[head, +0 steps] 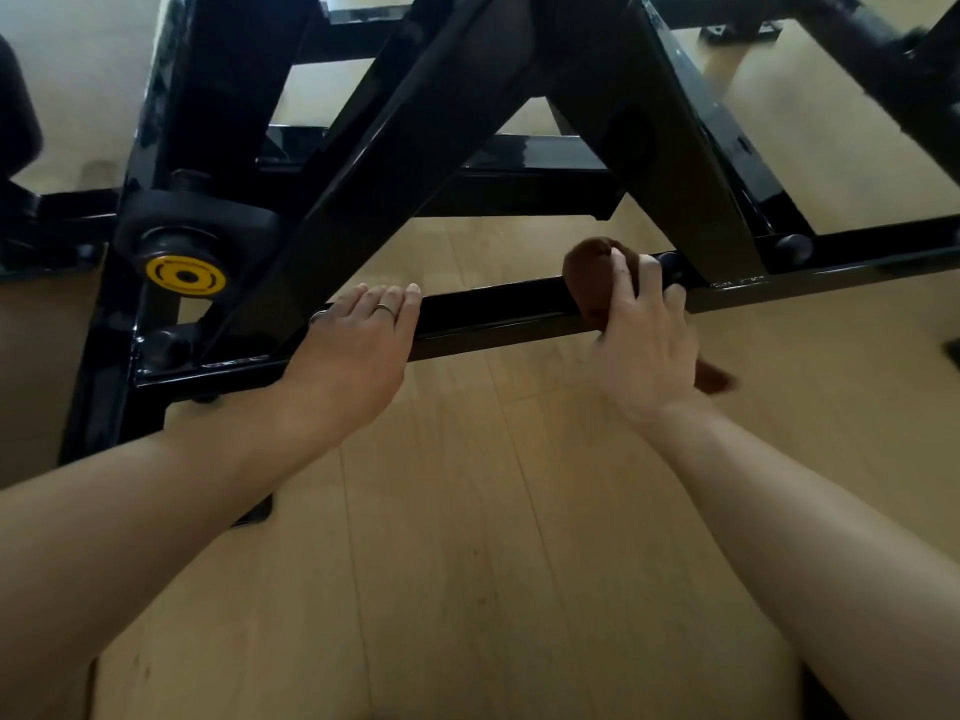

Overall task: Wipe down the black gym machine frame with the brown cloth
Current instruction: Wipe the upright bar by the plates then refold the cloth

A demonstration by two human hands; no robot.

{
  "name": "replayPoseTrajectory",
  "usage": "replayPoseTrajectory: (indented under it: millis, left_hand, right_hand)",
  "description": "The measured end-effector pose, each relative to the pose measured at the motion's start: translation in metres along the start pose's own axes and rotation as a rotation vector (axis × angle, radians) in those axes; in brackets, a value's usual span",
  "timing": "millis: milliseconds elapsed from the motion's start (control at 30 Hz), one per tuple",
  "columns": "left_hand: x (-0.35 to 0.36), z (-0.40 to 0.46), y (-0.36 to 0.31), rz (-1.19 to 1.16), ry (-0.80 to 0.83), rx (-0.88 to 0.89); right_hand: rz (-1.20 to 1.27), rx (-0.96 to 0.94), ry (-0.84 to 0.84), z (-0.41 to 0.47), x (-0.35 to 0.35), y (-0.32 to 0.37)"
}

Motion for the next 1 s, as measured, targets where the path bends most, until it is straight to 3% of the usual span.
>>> replayPoseTrajectory:
  millis: [100, 233, 333, 467, 667, 867, 1000]
  left_hand:
    - [-0.007, -0.017, -0.001, 0.154, -0.003, 0.053]
    - [-0.009, -0.041, 0.002, 0.345, 0.025, 0.196]
    - [-0.02, -0.057, 0.01, 0.256, -0.06, 0.251]
    - [-0.038, -0.079, 0.044, 0.111, -0.201, 0.197]
    - [-0.043, -0.096, 0.093, 0.095, -0.178, 0.013]
    - [-0.044, -0.084, 0.105, 0.02, -0.137, -0.095]
    - [-0.043, -0.089, 0.103, -0.037, -0.175, -0.101]
  right_hand:
    - [0.083, 0.01, 0.007, -0.012, 0.003, 0.034]
    - [0.19, -0.132, 0.105, -0.035, 0.008, 0.105]
    - [0.223, -0.248, 0.183, -0.048, 0.004, 0.163]
    - [0.253, -0.34, 0.309, -0.062, 0.01, 0.211]
    - [0.216, -0.39, 0.331, -0.045, -0.003, 0.181]
    - [0.135, -0.128, 0.255, -0.024, 0.002, 0.08]
    - [0.15, -0.101, 0.338, -0.041, 0.0, 0.12]
Point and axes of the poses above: each hand's wrist, its own z-axis towards the middle knuckle, its own x-axis out of the palm, y = z × x, the point moved 8 cm from there along z, towards the middle knuckle, and after that the axes turned 9 degrees about -z, right-handed, at the moved point
